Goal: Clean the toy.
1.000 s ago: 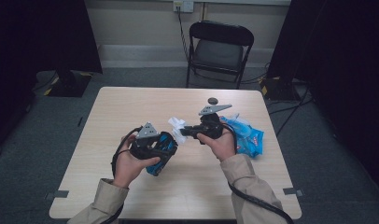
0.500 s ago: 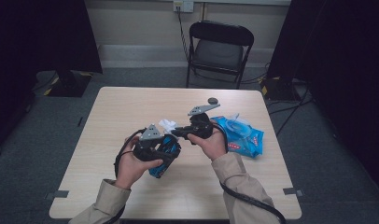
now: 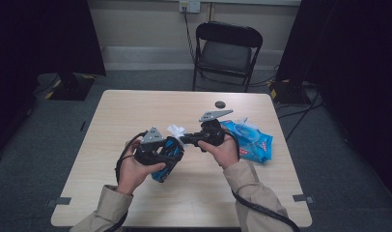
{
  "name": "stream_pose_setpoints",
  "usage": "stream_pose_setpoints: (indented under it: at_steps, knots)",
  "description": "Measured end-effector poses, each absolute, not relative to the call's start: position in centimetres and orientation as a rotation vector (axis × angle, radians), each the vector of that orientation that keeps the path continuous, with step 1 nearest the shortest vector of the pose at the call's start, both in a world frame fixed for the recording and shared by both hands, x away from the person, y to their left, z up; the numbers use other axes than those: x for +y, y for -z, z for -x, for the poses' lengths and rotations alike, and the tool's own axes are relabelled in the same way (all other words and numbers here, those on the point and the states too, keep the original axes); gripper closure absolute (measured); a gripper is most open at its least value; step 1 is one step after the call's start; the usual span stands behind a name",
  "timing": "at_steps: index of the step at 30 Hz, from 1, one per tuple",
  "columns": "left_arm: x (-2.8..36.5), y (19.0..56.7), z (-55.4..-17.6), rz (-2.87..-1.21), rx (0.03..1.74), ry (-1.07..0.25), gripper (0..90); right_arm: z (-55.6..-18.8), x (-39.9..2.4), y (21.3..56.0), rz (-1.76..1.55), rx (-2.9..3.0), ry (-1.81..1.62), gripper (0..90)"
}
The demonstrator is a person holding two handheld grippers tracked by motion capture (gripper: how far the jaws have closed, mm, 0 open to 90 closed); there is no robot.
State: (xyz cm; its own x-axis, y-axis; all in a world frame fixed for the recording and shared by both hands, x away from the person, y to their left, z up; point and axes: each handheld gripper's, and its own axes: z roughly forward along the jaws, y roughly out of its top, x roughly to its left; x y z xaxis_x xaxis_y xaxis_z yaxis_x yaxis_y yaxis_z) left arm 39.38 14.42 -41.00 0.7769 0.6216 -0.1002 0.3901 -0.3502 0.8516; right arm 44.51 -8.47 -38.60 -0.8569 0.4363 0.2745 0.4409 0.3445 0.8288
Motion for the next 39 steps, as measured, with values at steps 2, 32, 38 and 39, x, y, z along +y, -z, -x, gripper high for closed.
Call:
stream_pose_setpoints:
  at_steps: [2,32,38,39]
  knots:
    - [14.5,40.9,-39.4,-1.978,0.766,-0.300,25.5,-44.4,-8.7,38.7,0.836,-2.574,1.585,84.8]
    - [16.1,41.3,-40.2,-1.952,0.849,-0.333,25.5,-41.7,-9.7,40.3,0.753,-2.568,1.589,84.8]
    - [16.6,41.0,-40.2,-1.931,0.859,-0.334,25.5,-41.6,-10.1,41.0,0.776,-2.553,1.598,84.8]
    - [16.7,41.0,-40.2,-1.928,0.862,-0.336,25.5,-41.7,-10.3,41.0,0.787,-2.549,1.604,84.7]
